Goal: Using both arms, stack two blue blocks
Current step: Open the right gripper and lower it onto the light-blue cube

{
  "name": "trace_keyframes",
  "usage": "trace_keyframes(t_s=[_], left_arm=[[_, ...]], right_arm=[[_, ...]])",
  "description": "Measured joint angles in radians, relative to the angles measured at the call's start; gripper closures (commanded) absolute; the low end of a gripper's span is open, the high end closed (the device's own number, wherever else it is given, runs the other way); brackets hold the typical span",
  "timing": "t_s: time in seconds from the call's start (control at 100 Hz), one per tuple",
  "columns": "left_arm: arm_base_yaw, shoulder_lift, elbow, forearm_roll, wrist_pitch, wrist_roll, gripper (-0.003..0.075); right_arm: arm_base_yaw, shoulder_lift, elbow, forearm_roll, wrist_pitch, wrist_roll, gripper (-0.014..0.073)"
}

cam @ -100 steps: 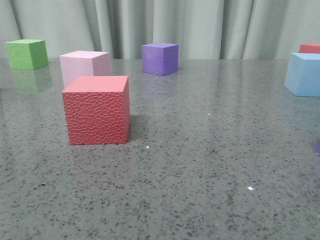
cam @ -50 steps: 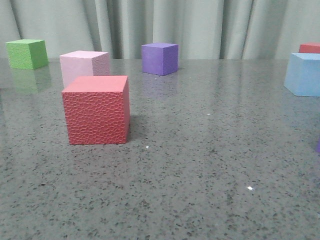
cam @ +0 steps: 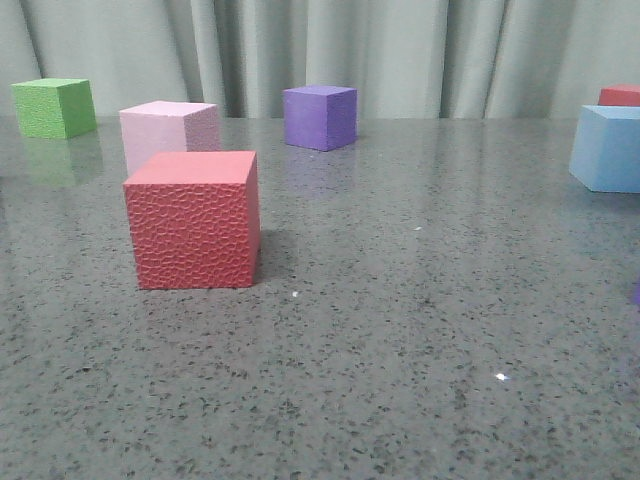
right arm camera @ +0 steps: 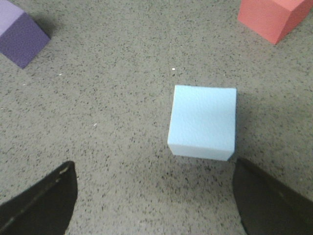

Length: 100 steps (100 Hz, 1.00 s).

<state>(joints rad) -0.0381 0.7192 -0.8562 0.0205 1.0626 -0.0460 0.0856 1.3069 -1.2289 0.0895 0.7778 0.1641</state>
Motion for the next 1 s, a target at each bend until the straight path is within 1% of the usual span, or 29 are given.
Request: trace_keyframes(t_s=[0.31,0.45,0.66,1.0], left_arm=[[0.000,0.000,0.000,0.000,0.000,0.000,0.0038],[0.000,0.000,0.000,0.000,0.000,0.000,0.0038],[0.000,0.000,0.000,0.000,0.000,0.000,0.0038],[0.000,0.000,0.000,0.000,0.002,0.000,0.0038]], right_arm=[[-0.001,0.176,-0.142,-0.031,0.053,0.000,-0.0045],[-0.020,0.233,-0.178,-0.031,0.073,0.001,-0.0045],[-0.054,0.287,-0.184,-0.039,0.078,0.001,-0.0042],[-0.054,0.359,-0.189,-0.043,0.081,0.001,-0.0042]])
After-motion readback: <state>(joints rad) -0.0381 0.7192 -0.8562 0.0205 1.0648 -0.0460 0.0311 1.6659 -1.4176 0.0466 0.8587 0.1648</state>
